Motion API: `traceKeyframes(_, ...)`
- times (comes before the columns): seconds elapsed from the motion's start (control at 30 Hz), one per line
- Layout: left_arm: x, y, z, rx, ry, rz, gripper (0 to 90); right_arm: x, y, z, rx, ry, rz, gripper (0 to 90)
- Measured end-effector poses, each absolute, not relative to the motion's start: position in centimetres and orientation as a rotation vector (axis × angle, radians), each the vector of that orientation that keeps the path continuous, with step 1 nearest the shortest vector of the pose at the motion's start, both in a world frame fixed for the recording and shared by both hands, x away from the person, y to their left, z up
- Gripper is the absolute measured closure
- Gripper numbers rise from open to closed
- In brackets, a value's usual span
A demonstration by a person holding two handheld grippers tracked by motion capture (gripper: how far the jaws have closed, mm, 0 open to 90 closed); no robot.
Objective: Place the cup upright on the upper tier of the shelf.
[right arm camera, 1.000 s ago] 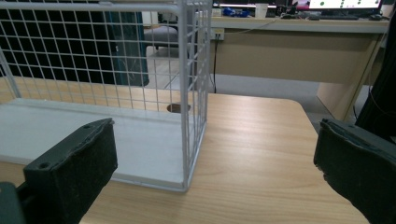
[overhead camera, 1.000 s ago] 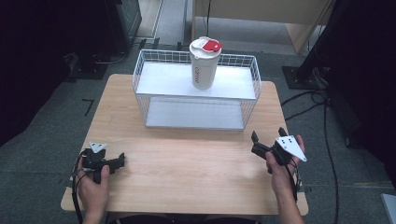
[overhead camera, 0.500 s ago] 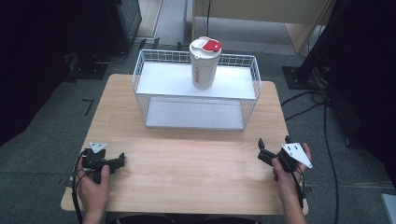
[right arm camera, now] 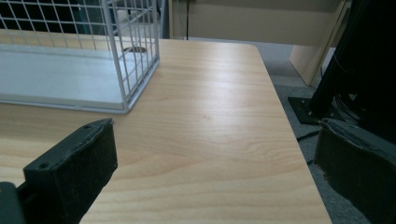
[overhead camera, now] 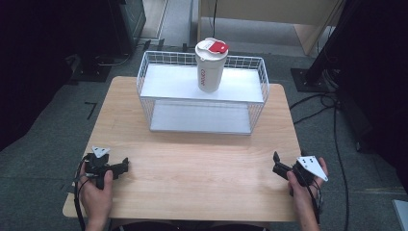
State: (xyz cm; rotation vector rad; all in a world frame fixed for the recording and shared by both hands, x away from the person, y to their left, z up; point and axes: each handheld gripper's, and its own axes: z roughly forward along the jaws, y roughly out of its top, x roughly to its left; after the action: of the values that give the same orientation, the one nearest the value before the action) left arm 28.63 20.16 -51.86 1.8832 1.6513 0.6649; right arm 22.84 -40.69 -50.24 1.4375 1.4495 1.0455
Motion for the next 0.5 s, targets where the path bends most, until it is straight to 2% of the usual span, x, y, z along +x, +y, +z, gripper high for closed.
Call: traceKeyframes(0.5, 28.6, 20.1, -51.9, 1.883, 1.652, 0.665, 0.0, 21.1, -42.0, -51.9, 1.500, 1.506, 0.911, 0.0)
